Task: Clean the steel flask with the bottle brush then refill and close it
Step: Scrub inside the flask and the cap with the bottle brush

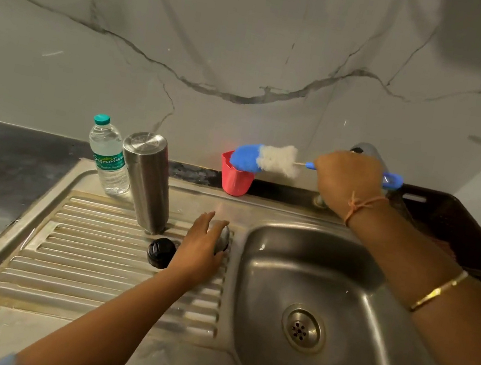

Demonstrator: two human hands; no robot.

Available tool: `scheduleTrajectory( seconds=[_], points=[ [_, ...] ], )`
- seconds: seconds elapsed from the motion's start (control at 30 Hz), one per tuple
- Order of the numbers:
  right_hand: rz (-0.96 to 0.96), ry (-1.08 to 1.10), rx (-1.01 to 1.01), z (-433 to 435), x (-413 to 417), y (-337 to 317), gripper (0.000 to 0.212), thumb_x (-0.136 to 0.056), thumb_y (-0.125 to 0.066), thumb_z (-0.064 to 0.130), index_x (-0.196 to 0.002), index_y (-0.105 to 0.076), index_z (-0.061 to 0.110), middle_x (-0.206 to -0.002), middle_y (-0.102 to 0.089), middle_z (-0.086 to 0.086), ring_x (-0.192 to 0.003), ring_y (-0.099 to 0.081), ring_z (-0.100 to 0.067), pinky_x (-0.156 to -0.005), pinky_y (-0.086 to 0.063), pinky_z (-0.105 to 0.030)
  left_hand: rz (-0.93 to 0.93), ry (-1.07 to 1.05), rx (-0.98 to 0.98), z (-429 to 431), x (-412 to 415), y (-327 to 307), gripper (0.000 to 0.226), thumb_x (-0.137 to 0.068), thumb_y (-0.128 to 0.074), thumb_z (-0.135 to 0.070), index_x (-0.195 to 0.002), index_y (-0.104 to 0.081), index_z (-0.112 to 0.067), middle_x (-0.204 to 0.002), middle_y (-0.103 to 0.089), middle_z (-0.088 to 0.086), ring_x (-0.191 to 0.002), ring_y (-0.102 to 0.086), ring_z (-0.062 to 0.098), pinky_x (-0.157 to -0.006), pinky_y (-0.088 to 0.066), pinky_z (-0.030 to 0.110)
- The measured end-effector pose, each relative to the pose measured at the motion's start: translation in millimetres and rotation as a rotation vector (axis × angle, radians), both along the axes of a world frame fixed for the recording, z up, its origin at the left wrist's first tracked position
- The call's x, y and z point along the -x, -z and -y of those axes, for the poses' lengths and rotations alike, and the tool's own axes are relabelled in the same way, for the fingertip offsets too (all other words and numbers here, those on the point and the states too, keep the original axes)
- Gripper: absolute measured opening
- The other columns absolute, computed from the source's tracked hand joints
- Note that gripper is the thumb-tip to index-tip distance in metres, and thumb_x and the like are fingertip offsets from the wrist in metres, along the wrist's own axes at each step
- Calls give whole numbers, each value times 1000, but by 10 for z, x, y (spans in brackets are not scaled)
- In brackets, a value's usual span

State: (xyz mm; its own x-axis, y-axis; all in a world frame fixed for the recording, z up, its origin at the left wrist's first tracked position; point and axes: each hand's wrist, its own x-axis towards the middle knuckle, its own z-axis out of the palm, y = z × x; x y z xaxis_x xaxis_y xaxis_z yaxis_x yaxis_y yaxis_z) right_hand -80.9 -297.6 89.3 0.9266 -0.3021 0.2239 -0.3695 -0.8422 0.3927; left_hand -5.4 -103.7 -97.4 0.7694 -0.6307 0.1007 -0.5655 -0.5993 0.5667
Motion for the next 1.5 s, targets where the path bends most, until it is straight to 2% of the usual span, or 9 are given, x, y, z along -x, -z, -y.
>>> scheduleTrajectory(
  seconds=[0.17, 0.4, 0.57, 0.67, 0.93, 1.1, 1.2, 1.33, 1.5],
  points=[
    [-53, 1, 109, -159, -305, -211, 17, -93, -45, 9, -101, -60, 11, -83, -49, -6, -96, -59, -27, -72, -31, -34, -74, -14, -153, 151, -80, 48, 63, -91, -56, -20, -148, -28, -24, -157, -7, 11, -144, -14, 28, -114, -18, 33],
    [-166, 20, 109, -165, -570, -154, 11, -94, -50, 14, -103, -55, 10, -84, -45, -8, -86, -50, -22, -89, -39, -33, -108, -69, -124, 222, -157, 151, 58, -87, -58, -14, -140, -38, -24, -151, -18, 13, -134, -31, 33, -108, -31, 35],
    [-74, 45, 64, -101, -505, -261, 10, -93, -49, 9, -84, -45, 8, -61, -34, -7, -68, -43, -23, -72, -33, -35, -147, -71, -97, 223, -179, 201, 59, -86, -59, -11, -140, -39, -22, -150, -18, 16, -130, -37, 35, -107, -35, 36],
    [-13, 100, 45, -63, -439, -441, 11, -92, -51, 8, -82, -46, 7, -59, -34, -8, -52, -33, -20, -69, -31, -34, -140, -86, -76, 210, -190, 232, 56, -88, -55, -9, -140, -40, -23, -147, -26, 14, -128, -38, 32, -107, -34, 34],
    [175, 159, -64, 205, -156, -604, 17, -92, -50, 11, -102, -63, 8, -62, -40, -6, -50, -30, -16, -64, -31, -33, -156, -138, 32, 200, -139, 223, 52, -88, -55, -9, -135, -44, -26, -143, -30, 7, -123, -42, 27, -99, -32, 25],
    [251, 110, -210, 269, 96, -105, 14, -89, -52, 14, -94, -64, 9, -71, -51, -5, -67, -51, -19, -60, -35, -26, -201, -174, 125, 209, -88, 197, 51, -85, -60, -8, -130, -46, -29, -134, -36, 10, -112, -49, 28, -88, -39, 26],
    [250, 149, -379, 281, 302, 106, 20, -93, -46, 15, -106, -61, 9, -90, -60, -7, -64, -39, -11, -47, -19, -12, -467, -253, 352, 224, -75, 115, 50, -85, -67, -11, -124, -44, -30, -118, -52, 15, -94, -58, 24, -80, -49, 31],
    [332, 203, -469, 289, 669, 375, 26, -95, -44, 19, -111, -63, 12, -90, -62, -8, -67, -43, -17, -55, -30, -24, -1169, -309, 797, 251, 2, -70, 37, -93, -58, -13, -126, -43, -21, -104, -60, 15, -92, -61, 27, -81, -52, 38],
    [469, 191, -589, 255, 1224, 847, 28, -97, -44, 19, -115, -62, 10, -94, -66, -11, -74, -56, -20, -58, -39, -26, -1477, -372, 1027, 418, 45, -185, 20, -95, -54, -30, -101, -54, -10, -98, -55, 14, -87, -60, 25, -86, -49, 35]
  ],
)
